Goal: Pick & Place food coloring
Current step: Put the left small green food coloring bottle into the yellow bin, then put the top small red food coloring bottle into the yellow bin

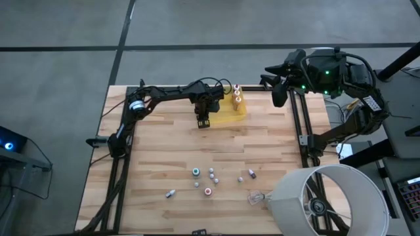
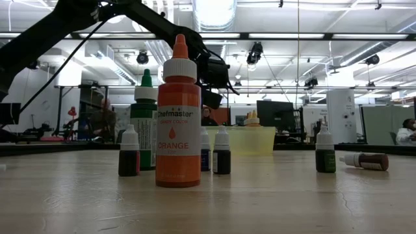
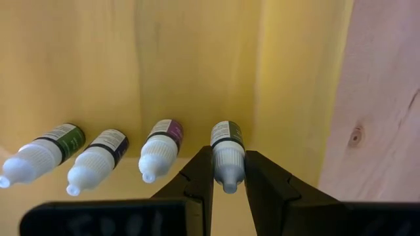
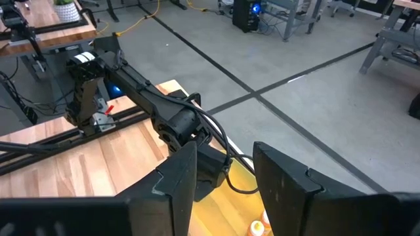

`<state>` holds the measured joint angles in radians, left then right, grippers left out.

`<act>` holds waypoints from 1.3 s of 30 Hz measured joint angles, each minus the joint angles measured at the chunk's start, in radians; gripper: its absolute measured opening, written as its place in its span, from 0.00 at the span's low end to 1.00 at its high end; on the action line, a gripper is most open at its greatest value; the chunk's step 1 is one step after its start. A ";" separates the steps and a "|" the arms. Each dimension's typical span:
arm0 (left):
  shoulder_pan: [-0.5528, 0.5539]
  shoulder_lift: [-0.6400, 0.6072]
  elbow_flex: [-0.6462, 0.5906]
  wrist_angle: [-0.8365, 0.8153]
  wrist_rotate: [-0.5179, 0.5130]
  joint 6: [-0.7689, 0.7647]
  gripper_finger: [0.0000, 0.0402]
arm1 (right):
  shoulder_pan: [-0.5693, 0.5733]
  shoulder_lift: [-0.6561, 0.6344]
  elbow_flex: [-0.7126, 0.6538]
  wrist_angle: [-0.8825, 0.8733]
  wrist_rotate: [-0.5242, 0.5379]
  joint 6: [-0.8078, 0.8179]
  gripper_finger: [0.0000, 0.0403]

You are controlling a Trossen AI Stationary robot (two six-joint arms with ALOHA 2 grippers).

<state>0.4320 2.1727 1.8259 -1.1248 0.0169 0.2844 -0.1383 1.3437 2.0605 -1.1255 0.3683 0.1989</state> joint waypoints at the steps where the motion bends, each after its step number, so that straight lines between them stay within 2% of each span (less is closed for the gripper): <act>1: 0.000 0.000 0.000 0.000 0.000 0.000 0.13 | 0.000 0.000 0.000 0.000 0.000 0.000 0.35; 13: 0.000 0.000 0.000 0.000 0.004 -0.018 0.27 | 0.000 0.000 0.000 0.000 0.000 0.000 0.36; 22: -0.003 0.000 0.040 -0.046 -0.008 -0.022 0.28 | 0.000 0.000 0.000 0.000 0.000 -0.004 0.35; 33: -0.008 0.000 0.227 -0.132 -0.010 -0.026 0.28 | 0.001 0.000 0.000 0.001 0.001 -0.020 0.36; 39: -0.045 0.000 0.401 -0.213 0.025 -0.061 0.28 | 0.001 0.000 0.000 -0.001 0.000 -0.027 0.38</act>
<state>0.3871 2.1727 2.2265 -1.3378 0.0424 0.2238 -0.1375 1.3437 2.0604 -1.1264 0.3685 0.1722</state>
